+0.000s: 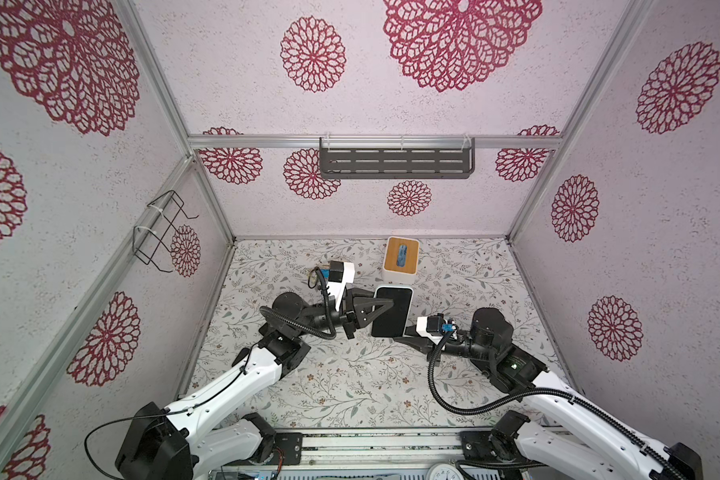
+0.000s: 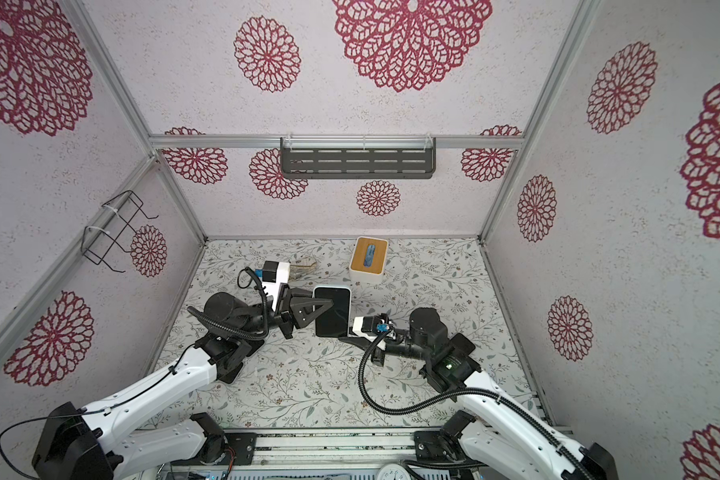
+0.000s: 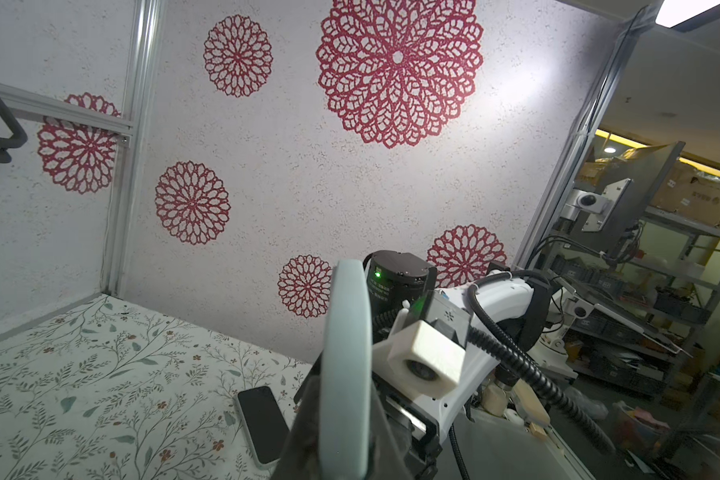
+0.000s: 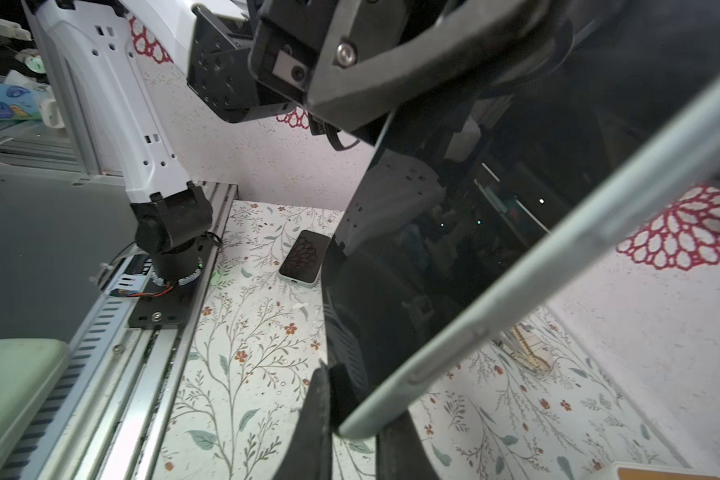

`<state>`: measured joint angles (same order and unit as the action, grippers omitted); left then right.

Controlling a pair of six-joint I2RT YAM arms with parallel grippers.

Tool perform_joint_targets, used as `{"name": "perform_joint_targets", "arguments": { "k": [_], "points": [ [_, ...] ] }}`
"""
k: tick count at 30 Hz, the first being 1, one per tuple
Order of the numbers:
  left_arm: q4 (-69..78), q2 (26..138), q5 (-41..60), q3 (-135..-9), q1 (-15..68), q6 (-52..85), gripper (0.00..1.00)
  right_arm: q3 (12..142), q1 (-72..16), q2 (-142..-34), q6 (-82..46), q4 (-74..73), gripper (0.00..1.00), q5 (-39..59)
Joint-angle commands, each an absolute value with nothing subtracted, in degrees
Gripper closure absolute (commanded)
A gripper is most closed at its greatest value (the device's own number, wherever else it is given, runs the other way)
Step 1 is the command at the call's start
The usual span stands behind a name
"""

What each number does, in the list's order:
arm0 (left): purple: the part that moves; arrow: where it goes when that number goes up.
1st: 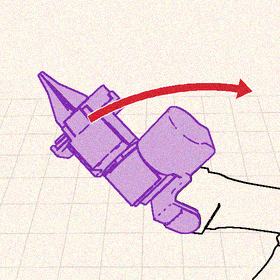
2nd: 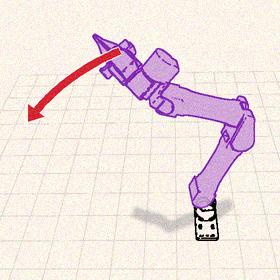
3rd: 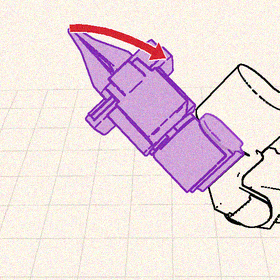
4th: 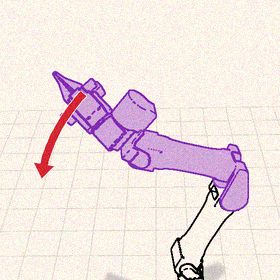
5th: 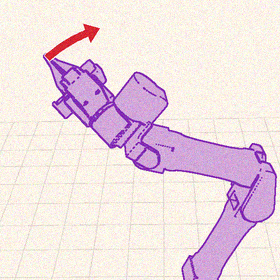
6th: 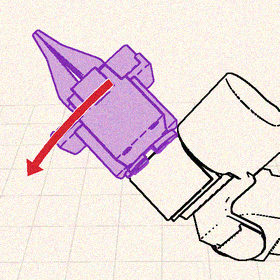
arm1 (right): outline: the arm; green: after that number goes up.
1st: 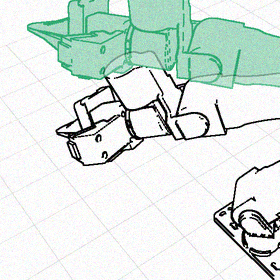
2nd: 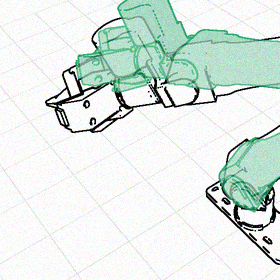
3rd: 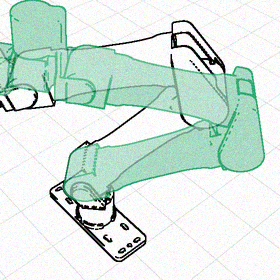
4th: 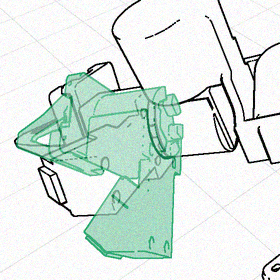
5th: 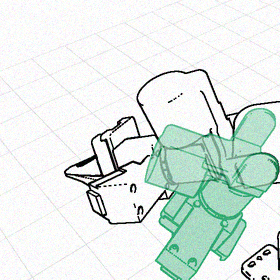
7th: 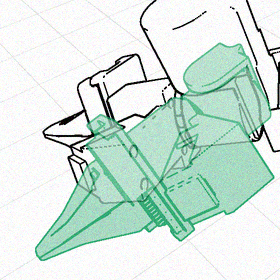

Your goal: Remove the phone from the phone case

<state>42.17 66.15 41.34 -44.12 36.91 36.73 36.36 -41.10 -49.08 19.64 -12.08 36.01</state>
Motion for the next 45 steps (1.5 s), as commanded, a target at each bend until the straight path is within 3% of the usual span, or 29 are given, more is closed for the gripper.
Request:
{"name": "perform_joint_targets", "arguments": {
  "k": [1,13,19,21,24,28,32,37,45],
  "points": [
    [43.07,68.65,29.1,-47.75,36.43,48.93,1.0,37.39,-42.01,-50.79,34.07,-23.24,1.0,25.59],
    [36.64,72.69,28.55,-53.25,36.65,55.47,1.0,36.55,-42.19,-54.38,37.88,-34.59,1.0,17.86],
    [39.05,70.68,27.42,-51.58,35.59,55.59,1.0,31.29,-42.14,-50.58,32.34,-38.98,1.0,17.03],
    [40.26,69.52,27.19,-50.87,34.83,55.79,1.0,28.14,-42.1,-47.78,28.37,-40.44,0.89,16.14],
    [43.37,67.92,27.67,-49.76,34.48,54.73,1.0,26.37,-42.01,-44.29,19.38,-37.1,0.58,16.34],
    [46.1,65.99,29.78,-48.93,34.58,50.57,1.0,28.41,-41.77,-41.13,10.44,-27.6,0.44,19.14],
    [47.78,65.8,32.38,-48.69,34.63,48.66,1.0,35.24,-40.87,-42.45,2.99,-17.61,0.45,21.98],
    [49.66,67.24,34.9,-49.0,34.73,50.1,1.0,41.23,-40.68,-46.79,-0.5,-14.42,0.48,32.49],
    [49.88,67.02,35.46,-48.69,34.94,50.14,1.0,44.35,-40.67,-50.75,1.82,-11.29,0.62,35.79]
  ]
}}
